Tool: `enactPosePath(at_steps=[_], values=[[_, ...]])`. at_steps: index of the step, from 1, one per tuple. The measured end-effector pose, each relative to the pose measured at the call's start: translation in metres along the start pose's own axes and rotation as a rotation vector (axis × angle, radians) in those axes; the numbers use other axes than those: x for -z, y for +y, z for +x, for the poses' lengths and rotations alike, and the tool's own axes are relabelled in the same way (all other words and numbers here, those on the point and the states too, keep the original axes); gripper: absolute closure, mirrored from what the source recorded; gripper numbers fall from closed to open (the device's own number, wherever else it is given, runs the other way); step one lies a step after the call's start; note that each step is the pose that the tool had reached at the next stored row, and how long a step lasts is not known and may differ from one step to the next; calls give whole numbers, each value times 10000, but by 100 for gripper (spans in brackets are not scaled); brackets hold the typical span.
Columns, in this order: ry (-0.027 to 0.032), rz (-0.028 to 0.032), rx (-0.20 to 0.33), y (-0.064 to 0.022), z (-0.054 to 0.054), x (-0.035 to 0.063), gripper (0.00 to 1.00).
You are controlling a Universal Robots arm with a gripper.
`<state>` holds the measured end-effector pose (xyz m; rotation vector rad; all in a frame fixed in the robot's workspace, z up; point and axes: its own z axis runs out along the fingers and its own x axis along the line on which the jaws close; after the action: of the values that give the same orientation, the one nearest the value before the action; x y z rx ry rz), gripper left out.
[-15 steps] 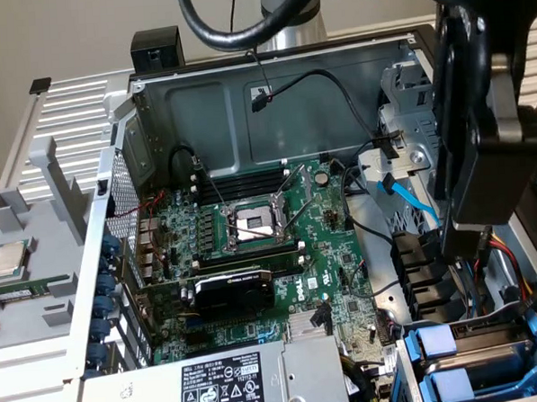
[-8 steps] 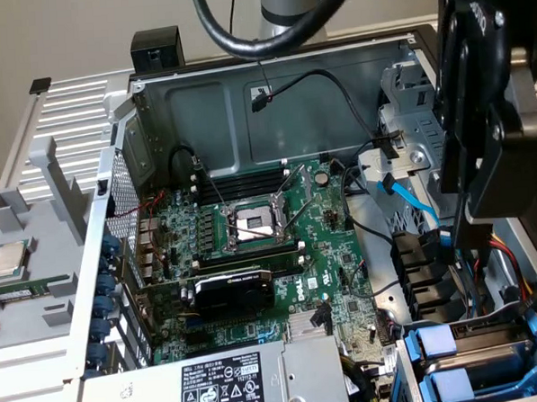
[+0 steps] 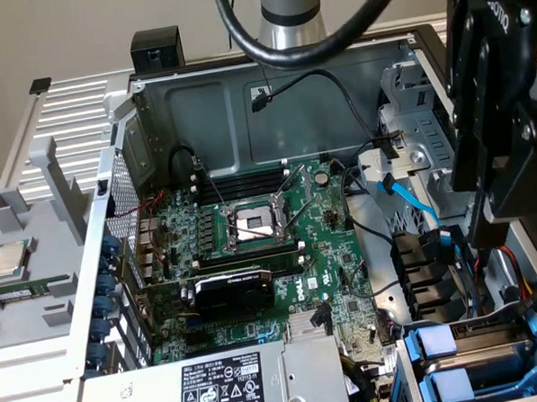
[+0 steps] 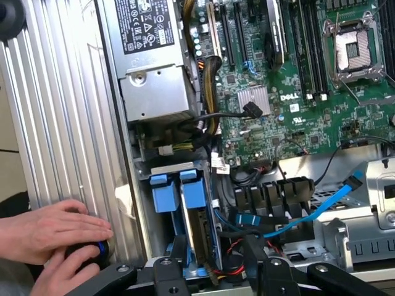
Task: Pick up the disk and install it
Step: 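Insert the first disk wire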
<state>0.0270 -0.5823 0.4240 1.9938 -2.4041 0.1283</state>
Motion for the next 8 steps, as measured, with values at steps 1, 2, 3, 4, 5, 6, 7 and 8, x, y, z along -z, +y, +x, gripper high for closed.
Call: enactPosePath(at_steps=[1,2,3,4,5,6,7,8], values=[[-4,-1,6,-8,15,-2,51],[-9,-1,14,-12,30,-2,51],[-17,-3,20,-17,54,-4,51],[-31,-4,25,-21,78,-8,51],[-41,-6,32,-26,104,-11,51],[-48,-6,44,-30,126,-15,51],[-58,-7,59,-32,143,-19,51],[-71,-8,79,-34,153,-22,51]])
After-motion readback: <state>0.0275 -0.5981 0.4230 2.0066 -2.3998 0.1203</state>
